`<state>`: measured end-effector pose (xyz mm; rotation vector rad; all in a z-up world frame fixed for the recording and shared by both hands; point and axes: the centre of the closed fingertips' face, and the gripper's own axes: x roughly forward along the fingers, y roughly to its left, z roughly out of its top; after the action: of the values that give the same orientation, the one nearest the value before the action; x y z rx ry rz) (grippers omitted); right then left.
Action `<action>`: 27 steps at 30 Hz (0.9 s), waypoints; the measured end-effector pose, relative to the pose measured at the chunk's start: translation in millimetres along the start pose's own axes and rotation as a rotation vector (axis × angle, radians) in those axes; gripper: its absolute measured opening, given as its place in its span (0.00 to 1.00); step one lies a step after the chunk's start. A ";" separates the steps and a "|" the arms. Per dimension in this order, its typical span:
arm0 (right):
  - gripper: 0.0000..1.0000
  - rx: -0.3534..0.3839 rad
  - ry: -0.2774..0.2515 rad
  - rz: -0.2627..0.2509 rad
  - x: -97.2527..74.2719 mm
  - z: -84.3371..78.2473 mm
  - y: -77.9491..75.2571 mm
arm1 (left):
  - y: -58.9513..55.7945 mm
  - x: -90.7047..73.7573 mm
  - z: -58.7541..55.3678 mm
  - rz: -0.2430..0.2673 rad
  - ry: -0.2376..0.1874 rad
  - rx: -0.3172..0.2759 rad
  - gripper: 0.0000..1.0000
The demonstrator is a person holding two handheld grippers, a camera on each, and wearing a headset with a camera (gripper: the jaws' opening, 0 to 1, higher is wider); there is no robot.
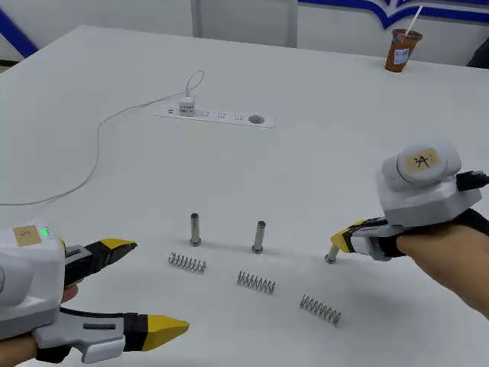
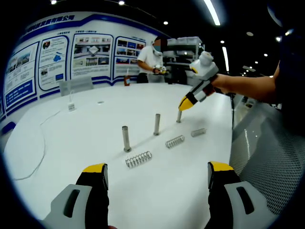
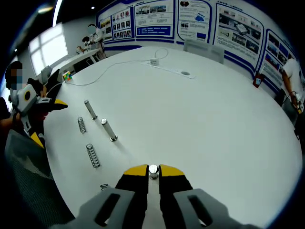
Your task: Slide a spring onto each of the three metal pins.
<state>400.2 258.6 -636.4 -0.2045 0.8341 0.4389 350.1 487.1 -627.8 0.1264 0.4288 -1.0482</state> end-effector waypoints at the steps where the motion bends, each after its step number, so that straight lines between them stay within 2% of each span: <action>1: 0.09 -0.001 0.000 0.000 0.5 0.2 -0.3 | -0.5 0.1 0.6 -0.001 -0.001 0.001 0.88; 15: 0.13 -0.042 -0.031 0.015 -1.0 4.7 2.1 | -4.2 -0.1 2.0 -0.003 -0.001 0.007 0.88; 27: 0.15 -0.069 -0.068 0.006 -16.7 6.8 4.3 | -8.9 1.0 4.1 -0.018 -0.003 0.017 0.87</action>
<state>392.9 259.8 -619.4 -0.2496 0.7534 0.4782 344.1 480.6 -623.6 0.1357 0.4190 -1.0701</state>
